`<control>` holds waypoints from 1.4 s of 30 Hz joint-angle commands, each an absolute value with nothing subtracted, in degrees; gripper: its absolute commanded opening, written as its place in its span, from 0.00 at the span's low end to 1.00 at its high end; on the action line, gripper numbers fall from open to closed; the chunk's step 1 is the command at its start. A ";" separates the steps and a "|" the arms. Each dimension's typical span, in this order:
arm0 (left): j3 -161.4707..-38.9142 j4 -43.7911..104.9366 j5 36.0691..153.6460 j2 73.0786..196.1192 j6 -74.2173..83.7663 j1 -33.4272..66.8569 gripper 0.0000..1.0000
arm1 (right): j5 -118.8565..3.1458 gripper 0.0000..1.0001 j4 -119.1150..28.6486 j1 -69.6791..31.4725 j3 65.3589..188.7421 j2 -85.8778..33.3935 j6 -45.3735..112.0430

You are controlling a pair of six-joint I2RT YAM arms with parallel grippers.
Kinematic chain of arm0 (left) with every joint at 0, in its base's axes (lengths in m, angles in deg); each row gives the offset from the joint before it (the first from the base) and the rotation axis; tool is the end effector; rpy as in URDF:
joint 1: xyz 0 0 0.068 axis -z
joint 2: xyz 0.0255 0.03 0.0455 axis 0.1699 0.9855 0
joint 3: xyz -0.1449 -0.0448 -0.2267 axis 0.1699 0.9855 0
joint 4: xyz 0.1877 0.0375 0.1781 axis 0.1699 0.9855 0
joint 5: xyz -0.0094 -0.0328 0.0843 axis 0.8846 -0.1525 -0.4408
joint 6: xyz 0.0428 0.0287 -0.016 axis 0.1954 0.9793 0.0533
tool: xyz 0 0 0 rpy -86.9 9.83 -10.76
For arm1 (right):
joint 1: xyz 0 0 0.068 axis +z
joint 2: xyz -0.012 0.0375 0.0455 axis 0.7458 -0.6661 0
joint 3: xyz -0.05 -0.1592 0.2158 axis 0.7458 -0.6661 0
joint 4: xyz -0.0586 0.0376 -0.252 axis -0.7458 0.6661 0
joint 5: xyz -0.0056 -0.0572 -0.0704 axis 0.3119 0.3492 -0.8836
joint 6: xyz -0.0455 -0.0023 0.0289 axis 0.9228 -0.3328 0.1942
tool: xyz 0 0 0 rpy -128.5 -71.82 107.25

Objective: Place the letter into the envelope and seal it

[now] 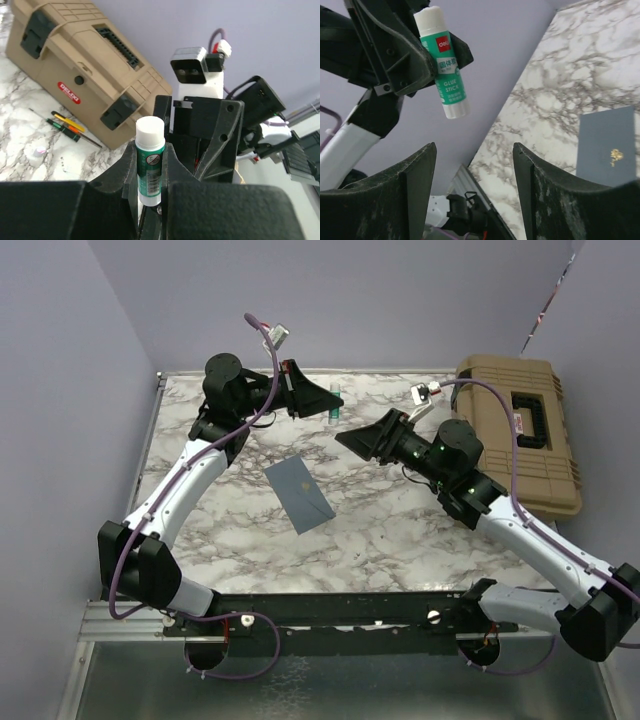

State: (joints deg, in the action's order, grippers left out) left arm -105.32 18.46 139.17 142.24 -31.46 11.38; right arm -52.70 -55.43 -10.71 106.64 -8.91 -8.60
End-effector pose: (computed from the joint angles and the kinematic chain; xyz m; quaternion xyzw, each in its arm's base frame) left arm 0.2999 -0.1464 0.4246 0.1915 0.6470 -0.6228 0.3959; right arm 0.2038 0.1665 0.3752 -0.0110 0.7005 0.5419 0.4642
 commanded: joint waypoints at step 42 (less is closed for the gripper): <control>-108.54 34.06 111.60 142.97 -40.03 15.36 0.00 | -70.23 0.01 -46.68 -10.74 126.71 -30.10 26.62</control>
State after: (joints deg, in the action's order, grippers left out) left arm -102.02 15.62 121.69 141.60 -42.85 11.45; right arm -53.44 -54.56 -11.06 123.77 -25.02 10.94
